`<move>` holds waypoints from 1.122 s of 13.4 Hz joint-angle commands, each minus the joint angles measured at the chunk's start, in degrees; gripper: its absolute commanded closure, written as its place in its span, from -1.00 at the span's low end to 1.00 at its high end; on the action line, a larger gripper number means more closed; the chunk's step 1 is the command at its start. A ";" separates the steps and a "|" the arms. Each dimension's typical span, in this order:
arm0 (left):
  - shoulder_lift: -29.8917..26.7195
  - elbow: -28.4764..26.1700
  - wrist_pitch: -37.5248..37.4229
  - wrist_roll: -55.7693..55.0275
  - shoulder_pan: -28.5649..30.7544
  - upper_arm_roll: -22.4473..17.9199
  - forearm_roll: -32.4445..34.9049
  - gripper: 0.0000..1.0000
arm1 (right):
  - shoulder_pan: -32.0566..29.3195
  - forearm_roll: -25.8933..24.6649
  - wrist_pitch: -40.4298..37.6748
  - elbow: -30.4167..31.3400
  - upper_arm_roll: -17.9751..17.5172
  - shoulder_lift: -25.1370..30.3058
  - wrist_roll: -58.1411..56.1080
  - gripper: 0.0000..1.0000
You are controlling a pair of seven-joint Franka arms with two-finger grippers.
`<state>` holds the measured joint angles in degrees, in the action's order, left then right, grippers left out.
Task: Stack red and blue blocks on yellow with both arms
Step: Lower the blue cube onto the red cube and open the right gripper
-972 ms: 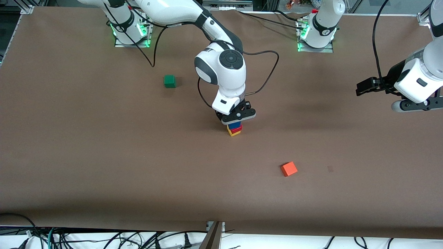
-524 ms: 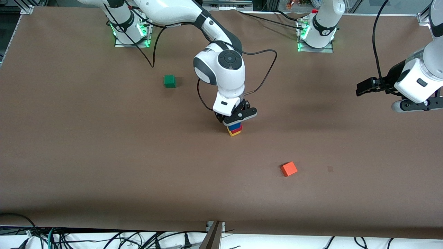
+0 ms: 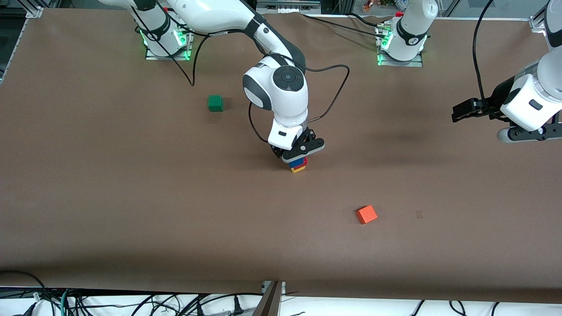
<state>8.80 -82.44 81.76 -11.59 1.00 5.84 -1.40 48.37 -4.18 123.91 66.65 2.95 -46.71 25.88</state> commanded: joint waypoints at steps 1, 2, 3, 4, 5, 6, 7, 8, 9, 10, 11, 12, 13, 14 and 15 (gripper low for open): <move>-0.36 -0.09 0.33 1.31 -0.03 -0.30 -1.06 -1.00 | -0.38 1.28 -0.07 -0.91 -0.58 0.04 0.48 -0.10; -0.36 -0.09 0.33 1.22 -0.03 -0.30 -1.06 -1.00 | -0.38 1.72 -0.07 -0.91 -0.67 0.04 0.58 -0.10; -0.36 -0.09 0.33 1.22 -0.12 -0.22 -1.06 -1.00 | -0.38 1.81 -0.07 -0.91 -0.67 0.04 0.58 -0.10; -0.36 -0.09 0.33 1.22 -0.12 -0.13 -1.06 -1.00 | -0.38 1.90 0.28 -0.82 -0.67 -0.05 0.67 -0.10; -0.36 -0.09 0.33 1.22 -0.12 -0.13 -1.06 -1.00 | -0.38 2.24 0.72 -0.82 -0.67 -0.22 1.28 -0.10; -0.36 -0.09 0.33 1.22 -0.12 -0.13 -1.06 -1.00 | -0.12 2.51 1.33 -0.73 -0.67 -0.40 1.80 -0.10; -0.36 -0.09 0.33 1.31 -0.12 -0.13 -1.06 -1.00 | -0.03 2.51 1.69 -0.64 -0.58 -0.49 1.72 -0.10; -0.36 -0.09 0.33 1.31 -0.12 -0.13 -1.06 -1.00 | 0.06 2.51 1.69 -0.64 -0.67 -0.75 1.81 -0.10; -0.36 -0.09 0.33 1.31 -0.12 -0.13 -1.06 -1.00 | 0.06 2.51 1.69 -0.64 -0.67 -1.01 1.98 -0.11; -0.36 -0.09 0.33 1.31 -0.12 -0.13 -1.06 -1.00 | 0.23 2.51 1.69 -0.64 -0.58 -1.36 2.07 -0.11; -0.36 -0.09 0.33 1.31 -0.12 -0.13 -1.06 -1.00 | 0.32 2.51 1.69 -0.64 -0.58 -1.63 2.16 -0.11; -0.36 -0.09 0.33 1.31 -0.12 -0.13 -1.06 -1.00 | 0.32 2.51 1.69 -0.56 -0.58 -1.72 2.16 -0.11; -0.36 -0.09 0.33 1.31 -0.03 -0.13 -1.06 -1.00 | 0.24 2.51 1.69 -0.38 -0.58 -1.72 2.07 -0.11; -0.36 0.00 0.33 1.31 -0.03 -0.13 -1.15 -1.00 | 0.23 2.51 1.69 -0.38 -0.58 -1.81 2.16 -0.11; -0.36 0.00 0.33 1.31 -0.03 -0.13 -1.15 -1.00 | 0.23 2.42 1.69 -0.29 -0.58 -1.81 1.99 -0.13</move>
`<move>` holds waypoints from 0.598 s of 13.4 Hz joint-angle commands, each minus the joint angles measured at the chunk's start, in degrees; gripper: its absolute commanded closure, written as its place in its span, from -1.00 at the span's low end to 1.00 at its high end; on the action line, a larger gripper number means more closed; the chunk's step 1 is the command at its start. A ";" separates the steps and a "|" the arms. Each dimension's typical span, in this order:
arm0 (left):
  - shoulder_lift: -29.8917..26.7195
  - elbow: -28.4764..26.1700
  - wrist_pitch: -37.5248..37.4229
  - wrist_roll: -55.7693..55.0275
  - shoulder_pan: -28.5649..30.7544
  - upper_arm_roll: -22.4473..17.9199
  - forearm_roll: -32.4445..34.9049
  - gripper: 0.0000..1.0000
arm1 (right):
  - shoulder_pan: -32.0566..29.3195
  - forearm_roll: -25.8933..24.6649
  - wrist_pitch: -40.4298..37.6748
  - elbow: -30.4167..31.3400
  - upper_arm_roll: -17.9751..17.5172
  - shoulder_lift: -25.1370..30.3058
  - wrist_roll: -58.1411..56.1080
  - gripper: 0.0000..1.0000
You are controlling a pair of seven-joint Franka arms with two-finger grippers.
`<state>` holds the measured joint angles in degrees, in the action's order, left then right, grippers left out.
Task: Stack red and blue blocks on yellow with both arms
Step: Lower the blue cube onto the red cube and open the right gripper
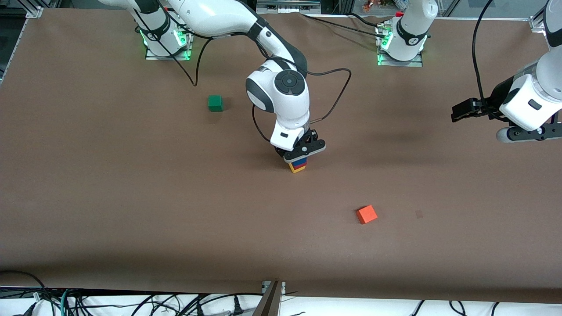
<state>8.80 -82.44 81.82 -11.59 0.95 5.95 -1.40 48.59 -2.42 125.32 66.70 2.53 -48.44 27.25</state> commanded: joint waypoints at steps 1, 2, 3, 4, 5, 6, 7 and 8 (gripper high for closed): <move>-0.36 0.00 0.27 1.31 0.01 -0.24 -1.15 -1.00 | 0.01 0.66 0.28 -0.34 -0.16 -0.07 0.79 -0.18; -0.36 0.00 0.27 1.31 0.10 -0.24 -1.15 -1.00 | -0.07 0.75 0.28 -0.34 -0.16 -0.25 1.05 -0.26; -0.36 0.00 0.27 1.39 0.02 -0.24 -1.15 -1.00 | 0.01 0.75 0.36 -0.34 -0.16 -0.33 1.23 -0.38; -0.36 0.00 0.27 1.31 -0.07 -0.15 -1.15 -1.00 | -0.16 0.83 0.80 -0.34 -0.16 -0.33 1.14 -0.53; -0.36 0.00 0.27 1.31 -0.07 -0.24 -1.15 -1.00 | -0.25 0.83 0.98 -0.43 -0.16 -0.25 0.88 -0.76; -0.36 0.00 0.27 1.31 -0.07 -0.15 -1.15 -1.00 | -0.25 0.83 0.98 -0.43 -0.16 -0.25 0.88 -1.00; -0.36 0.26 0.27 1.31 0.01 -0.24 -1.15 -1.00 | -0.25 0.92 0.98 -0.43 -0.24 -0.16 0.79 -1.00; -0.27 0.35 0.27 1.39 0.01 -0.24 -1.15 -1.00 | -0.25 1.10 0.98 -0.43 -0.24 -0.07 0.61 -1.00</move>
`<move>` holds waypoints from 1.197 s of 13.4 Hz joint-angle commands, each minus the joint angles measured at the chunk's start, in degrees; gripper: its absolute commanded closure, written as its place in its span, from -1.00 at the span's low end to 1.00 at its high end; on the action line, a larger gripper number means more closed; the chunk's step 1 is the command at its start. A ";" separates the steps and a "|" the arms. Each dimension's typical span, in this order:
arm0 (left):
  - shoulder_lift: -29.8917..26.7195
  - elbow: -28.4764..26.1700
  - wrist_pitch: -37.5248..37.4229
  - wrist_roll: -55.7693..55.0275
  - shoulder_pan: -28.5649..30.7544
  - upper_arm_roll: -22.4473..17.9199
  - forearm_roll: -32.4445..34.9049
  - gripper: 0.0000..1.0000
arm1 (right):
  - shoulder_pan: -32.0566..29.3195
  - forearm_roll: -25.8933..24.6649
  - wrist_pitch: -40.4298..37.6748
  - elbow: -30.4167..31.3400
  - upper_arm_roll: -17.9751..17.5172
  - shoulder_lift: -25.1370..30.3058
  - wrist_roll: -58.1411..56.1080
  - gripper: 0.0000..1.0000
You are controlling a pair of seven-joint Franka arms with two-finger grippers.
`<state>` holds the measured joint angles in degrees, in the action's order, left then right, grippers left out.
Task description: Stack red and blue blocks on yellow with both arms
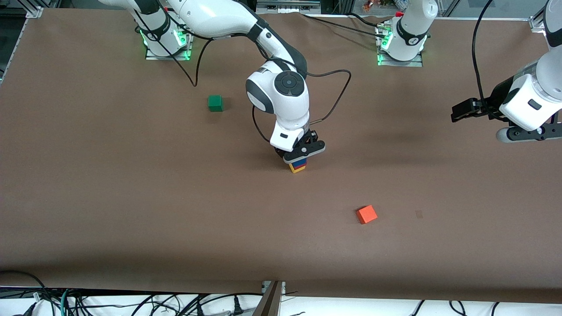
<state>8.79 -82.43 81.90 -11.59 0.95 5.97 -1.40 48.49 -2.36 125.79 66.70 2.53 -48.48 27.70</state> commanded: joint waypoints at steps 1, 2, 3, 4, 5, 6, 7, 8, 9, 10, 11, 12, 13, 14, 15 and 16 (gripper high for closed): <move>-0.27 0.34 0.19 1.31 0.02 -0.17 -1.15 -1.00 | -0.24 2.17 0.42 -0.52 -0.25 0.22 0.07 -1.00; -0.27 0.34 0.19 1.31 -0.07 -0.17 -1.15 -1.00 | -0.24 3.40 -0.02 -0.70 -0.16 0.49 0.07 -1.00; -0.27 0.34 0.19 1.31 -0.07 -0.17 -1.15 -1.00 | -0.24 3.76 -0.19 -0.79 -0.16 0.93 -0.02 -1.00; -0.27 0.34 0.19 1.31 -0.07 -0.17 -1.15 -1.00 | -0.33 3.94 -0.89 -0.79 -0.07 1.54 -0.02 -1.00; -0.27 0.34 0.19 1.31 -0.07 -0.17 -1.15 -1.00 | -0.59 4.11 -3.08 -0.79 0.36 2.24 -0.10 -1.00; -0.27 0.34 0.19 1.31 -0.07 -0.17 -1.15 -1.00 | -1.29 4.03 -5.88 -0.79 0.63 3.55 -0.11 -1.00; -0.27 0.34 0.19 1.31 -0.07 -0.17 -1.15 -1.00 | -3.12 4.03 -8.35 -0.79 0.72 6.53 -0.28 -1.00; -0.27 0.34 0.19 1.31 -0.07 -0.17 -1.15 -1.00 | -6.28 4.29 -9.50 -0.53 0.46 9.17 -0.45 -1.00; -0.27 0.34 0.19 1.31 -0.07 -0.26 -1.15 -1.00 | -9.27 5.51 -11.08 -0.09 0.37 11.37 -0.54 -1.00; -0.27 0.34 0.19 1.22 -0.15 -0.17 -1.15 -1.00 | -11.73 8.22 -14.14 -0.08 0.46 13.39 -0.54 -1.00; -0.27 0.34 0.19 1.22 -0.16 -0.26 -1.15 -1.00 | -13.41 9.81 -17.04 0.09 0.63 15.06 -0.54 -1.00; -0.27 0.34 0.19 1.30 -0.16 -0.26 -1.15 -1.00 | -14.91 10.35 -20.64 1.31 1.76 17.78 0.15 -1.00; -0.27 0.34 0.19 1.39 -0.16 -0.17 -1.15 -1.00 | -15.27 10.53 -23.20 3.41 2.91 21.20 0.33 -1.00; -0.01 0.42 0.19 1.39 -0.16 -0.26 -1.15 -1.00 | -15.27 10.53 -25.75 7.61 4.92 26.02 0.25 -1.00; 0.17 0.68 0.19 1.39 -0.16 -0.17 -1.15 -1.00 | -15.27 10.62 -27.86 12.09 6.85 30.50 -0.19 -1.00; 0.34 1.30 0.19 1.39 -0.16 -0.17 -1.06 -1.00 | -15.27 10.62 -29.27 17.01 8.70 35.33 -0.37 -1.00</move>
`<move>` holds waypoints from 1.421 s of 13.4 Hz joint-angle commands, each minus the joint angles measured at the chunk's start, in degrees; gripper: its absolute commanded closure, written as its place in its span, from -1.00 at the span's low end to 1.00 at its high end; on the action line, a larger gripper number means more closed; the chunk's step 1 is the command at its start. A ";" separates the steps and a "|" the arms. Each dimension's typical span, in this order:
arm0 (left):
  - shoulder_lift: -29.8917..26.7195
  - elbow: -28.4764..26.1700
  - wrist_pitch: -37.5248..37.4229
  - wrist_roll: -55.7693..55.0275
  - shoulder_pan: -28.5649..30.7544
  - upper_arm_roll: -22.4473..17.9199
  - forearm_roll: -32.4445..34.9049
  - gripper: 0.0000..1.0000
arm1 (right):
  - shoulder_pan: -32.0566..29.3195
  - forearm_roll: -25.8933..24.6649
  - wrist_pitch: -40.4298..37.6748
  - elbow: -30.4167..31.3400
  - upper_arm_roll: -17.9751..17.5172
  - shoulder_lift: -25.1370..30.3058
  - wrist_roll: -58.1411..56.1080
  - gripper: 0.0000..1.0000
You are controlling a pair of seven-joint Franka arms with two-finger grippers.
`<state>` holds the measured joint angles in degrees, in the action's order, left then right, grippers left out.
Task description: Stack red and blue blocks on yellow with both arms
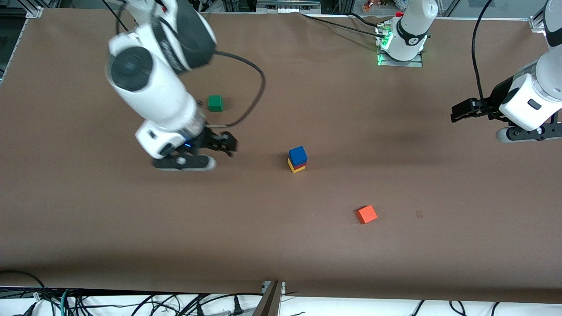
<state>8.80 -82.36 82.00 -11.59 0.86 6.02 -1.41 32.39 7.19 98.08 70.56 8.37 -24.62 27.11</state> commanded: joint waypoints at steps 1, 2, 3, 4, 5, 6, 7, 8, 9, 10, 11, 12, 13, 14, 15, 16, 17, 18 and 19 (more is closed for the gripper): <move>0.60 1.41 0.09 1.39 -0.07 -0.30 -1.05 -1.00 | 0.92 0.98 -1.92 17.64 4.71 16.05 -0.82 -1.00; 0.69 1.50 0.09 1.39 -0.07 -0.22 -1.05 -1.00 | 0.83 0.89 -2.45 20.64 6.55 19.49 -2.40 -1.00; 0.70 1.50 0.09 1.39 -0.07 -0.22 -1.05 -1.00 | 0.83 0.63 -3.93 22.15 8.40 22.04 -3.63 -1.00; 0.78 1.50 0.09 1.39 -0.07 -0.30 -1.05 -1.00 | 0.48 0.45 -5.86 22.95 9.64 23.72 -4.69 -1.00; 0.78 1.50 0.09 1.39 -0.07 -0.30 -0.96 -1.00 | -2.13 0.10 -7.45 23.91 9.30 25.65 -6.09 -1.00; 0.78 1.50 0.09 1.39 -0.07 -0.22 -0.96 -1.00 | -5.99 -0.25 -8.16 25.66 6.95 27.50 -6.97 -1.00; 0.78 1.50 0.09 1.39 -0.07 -0.30 -0.96 -1.00 | -10.64 -1.64 -7.73 28.20 3.18 29.96 -8.03 -1.00; 0.78 1.50 0.09 1.39 -0.07 -0.30 -0.96 -1.00 | -14.60 -3.40 -6.68 31.19 -0.16 32.16 -8.99 -1.00; 0.78 1.50 0.09 1.39 -0.07 -0.22 -0.96 -1.00 | -17.25 -3.94 -5.37 33.65 -2.54 33.92 -9.87 -1.00; 0.78 1.50 0.09 1.39 -0.07 -0.30 -0.96 -1.00 | -19.36 -4.03 -5.18 34.20 -3.96 34.20 -10.58 -1.00; 0.78 1.50 0.09 1.39 -0.16 -0.22 -0.96 -1.00 | -21.12 -4.03 -5.18 33.77 -4.93 33.94 -11.37 -1.00; 0.78 1.50 0.09 1.39 -0.16 -0.22 -0.96 -1.00 | -23.40 -4.38 -5.26 32.72 -6.59 33.50 -12.51 -1.00; 0.78 1.50 0.09 1.39 -0.07 -0.22 -0.96 -1.00 | -25.86 -4.73 -5.53 31.93 -8.79 32.71 -13.91 -1.00; 0.78 1.50 0.09 1.48 0.01 -0.30 -0.87 -1.00 | -27.72 -4.82 -5.62 31.66 -10.20 32.36 -14.71 -1.00; 0.78 1.50 0.09 1.48 0.02 -0.30 -0.87 -1.00 | -27.73 -5.17 -5.36 31.57 -10.39 32.35 -14.89 -1.00; 0.78 1.50 0.09 1.48 -0.07 -0.22 -0.87 -1.00 | -27.65 -6.22 -5.27 31.22 -10.48 32.35 -15.33 -1.00; 0.78 1.50 0.09 1.48 -0.07 -0.30 -0.78 -1.00 | -27.56 -6.75 -5.53 30.26 -10.57 32.18 -15.51 -1.00; 0.78 1.50 0.09 1.48 -0.25 -0.30 -0.61 -1.00 | -27.56 -6.75 -5.53 29.29 -10.57 31.31 -15.94 -1.00; 0.78 1.50 0.09 1.48 -0.16 -0.30 -0.61 -1.00 | -27.47 -6.67 -5.62 27.72 -10.57 30.43 -16.73 -1.00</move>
<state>8.93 -82.23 82.20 -11.58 0.85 5.99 -1.42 6.06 1.26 92.90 101.55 -0.99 7.50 12.19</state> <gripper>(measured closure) 0.000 0.000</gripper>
